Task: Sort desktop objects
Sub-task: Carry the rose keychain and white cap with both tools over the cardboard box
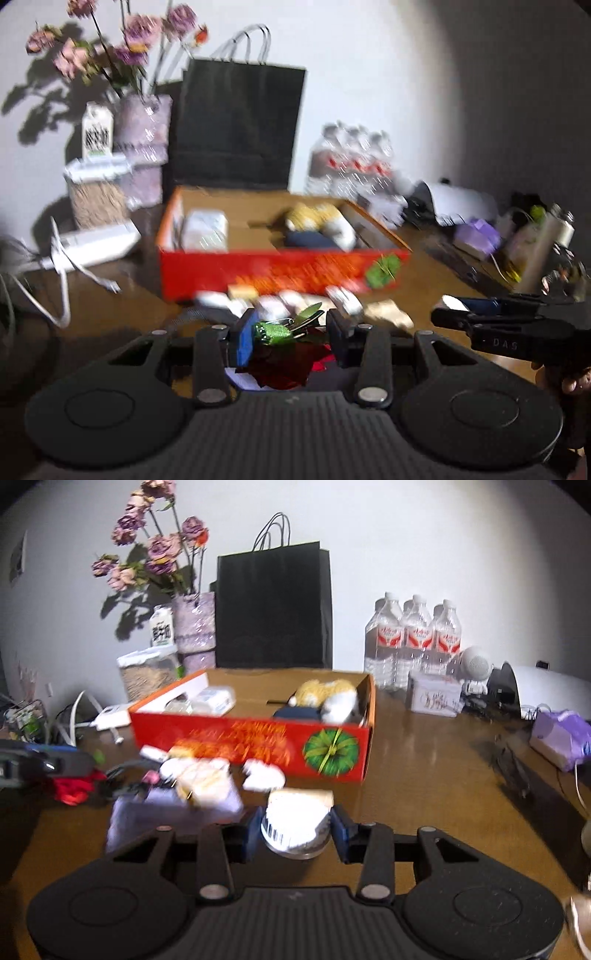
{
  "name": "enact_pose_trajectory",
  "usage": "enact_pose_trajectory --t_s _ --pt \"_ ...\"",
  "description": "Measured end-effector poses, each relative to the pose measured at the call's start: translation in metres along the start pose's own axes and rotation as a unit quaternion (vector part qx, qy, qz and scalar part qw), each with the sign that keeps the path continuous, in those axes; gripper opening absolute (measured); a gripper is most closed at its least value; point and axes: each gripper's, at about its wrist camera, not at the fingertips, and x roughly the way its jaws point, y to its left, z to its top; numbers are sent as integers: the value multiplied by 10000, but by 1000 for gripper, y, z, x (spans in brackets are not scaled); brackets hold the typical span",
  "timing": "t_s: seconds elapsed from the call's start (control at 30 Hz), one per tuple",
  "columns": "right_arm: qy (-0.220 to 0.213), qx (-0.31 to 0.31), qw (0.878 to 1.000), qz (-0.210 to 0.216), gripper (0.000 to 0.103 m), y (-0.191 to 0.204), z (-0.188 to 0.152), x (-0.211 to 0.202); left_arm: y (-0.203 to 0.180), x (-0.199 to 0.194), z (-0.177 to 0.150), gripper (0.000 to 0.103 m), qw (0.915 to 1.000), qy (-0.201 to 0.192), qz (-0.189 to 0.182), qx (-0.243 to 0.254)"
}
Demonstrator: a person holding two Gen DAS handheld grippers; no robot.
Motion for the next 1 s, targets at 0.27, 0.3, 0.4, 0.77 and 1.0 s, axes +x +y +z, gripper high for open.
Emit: enact_pose_trajectory --t_s 0.27,0.3,0.4,0.77,1.0 --pt "207 27 9997 94 39 16 -38 -34 -23 -13 -34 41 9989 362 -274 111" --pt "195 33 9998 92 39 17 -39 -38 -26 -15 -37 41 9988 375 -293 128" --pt "83 -4 9999 104 39 22 -40 -52 -31 -24 -43 41 9987 367 -329 144" --pt "-183 -140 9994 271 39 40 -35 -80 -34 -55 -53 41 9992 174 -332 152" --pt "-343 -142 9989 271 39 33 4 -59 -16 -45 -20 41 9993 -119 -319 180"
